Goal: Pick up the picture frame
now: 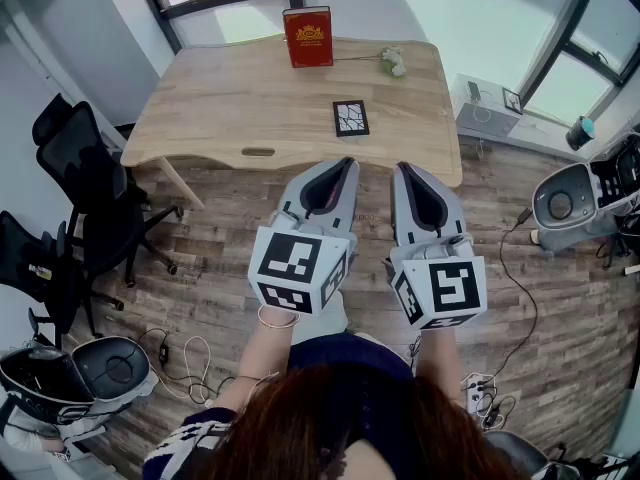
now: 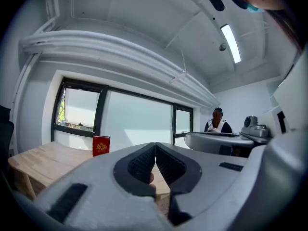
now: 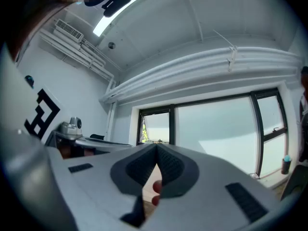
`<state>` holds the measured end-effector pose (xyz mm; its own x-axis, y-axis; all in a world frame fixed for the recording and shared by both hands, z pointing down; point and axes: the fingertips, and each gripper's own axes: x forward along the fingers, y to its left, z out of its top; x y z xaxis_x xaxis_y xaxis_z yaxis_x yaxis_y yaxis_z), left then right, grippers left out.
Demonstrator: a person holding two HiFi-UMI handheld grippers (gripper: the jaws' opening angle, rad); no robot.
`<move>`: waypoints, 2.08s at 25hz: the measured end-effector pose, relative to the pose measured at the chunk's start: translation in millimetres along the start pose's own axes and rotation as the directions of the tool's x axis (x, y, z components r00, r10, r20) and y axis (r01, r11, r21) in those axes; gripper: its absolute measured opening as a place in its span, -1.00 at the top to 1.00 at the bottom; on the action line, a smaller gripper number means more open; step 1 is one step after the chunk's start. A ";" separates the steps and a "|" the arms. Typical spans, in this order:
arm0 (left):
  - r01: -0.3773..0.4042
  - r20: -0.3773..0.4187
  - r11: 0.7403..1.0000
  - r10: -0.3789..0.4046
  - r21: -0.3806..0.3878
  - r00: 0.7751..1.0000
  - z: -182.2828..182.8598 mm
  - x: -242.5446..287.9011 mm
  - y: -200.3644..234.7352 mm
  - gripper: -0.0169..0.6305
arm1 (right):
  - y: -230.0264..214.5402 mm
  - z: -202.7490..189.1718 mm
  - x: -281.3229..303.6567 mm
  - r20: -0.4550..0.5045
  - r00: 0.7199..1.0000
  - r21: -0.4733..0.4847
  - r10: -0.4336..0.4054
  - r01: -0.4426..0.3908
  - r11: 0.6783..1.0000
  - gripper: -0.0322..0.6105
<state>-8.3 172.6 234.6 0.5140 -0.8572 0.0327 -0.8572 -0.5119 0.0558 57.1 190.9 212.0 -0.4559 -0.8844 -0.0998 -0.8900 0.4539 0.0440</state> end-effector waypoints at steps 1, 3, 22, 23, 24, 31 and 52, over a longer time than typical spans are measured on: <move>0.003 -0.002 1.000 -0.003 -0.001 1.000 -0.2 3.0 4.1 0.86 | 0.7 0.5 3.9 0.011 1.000 0.004 0.005 -0.005 1.000 0.82; 0.009 -0.003 1.000 -0.009 -0.003 1.000 -0.4 8.5 12.7 0.86 | 2.7 1.0 12.3 0.028 0.999 0.014 0.016 -0.016 1.000 0.82; 0.075 -0.043 0.996 -0.076 -0.040 0.996 -16.3 60.9 90.3 0.86 | -5.6 -25.6 102.4 -0.019 1.000 0.141 -0.015 0.017 0.990 0.82; 0.077 -0.046 0.996 -0.079 -0.043 0.996 -18.0 63.9 92.2 0.86 | -6.4 -27.6 105.6 -0.026 1.000 0.139 -0.016 0.020 0.990 0.82; 0.080 -0.049 0.996 -0.082 -0.044 0.995 -19.3 67.1 93.7 0.86 | -7.6 -29.4 108.5 -0.032 0.999 0.133 -0.019 0.023 0.991 0.82; 0.091 -0.068 0.994 -0.095 -0.060 0.993 -26.3 96.0 101.8 0.86 | -30.3 -40.8 128.7 -0.051 0.998 0.131 -0.044 0.051 0.990 0.82; 0.012 -0.121 0.998 -0.020 -0.066 0.992 -40.6 221.7 132.2 0.86 | -123.5 -84.4 228.6 -0.134 0.990 0.116 0.032 -0.017 0.993 0.82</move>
<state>-6.5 -82.8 289.8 0.5308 -0.8337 0.1524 -0.8472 -0.5171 0.1221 62.3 -76.5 267.7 -0.4813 -0.8758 0.0360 -0.8755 0.4782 -0.0697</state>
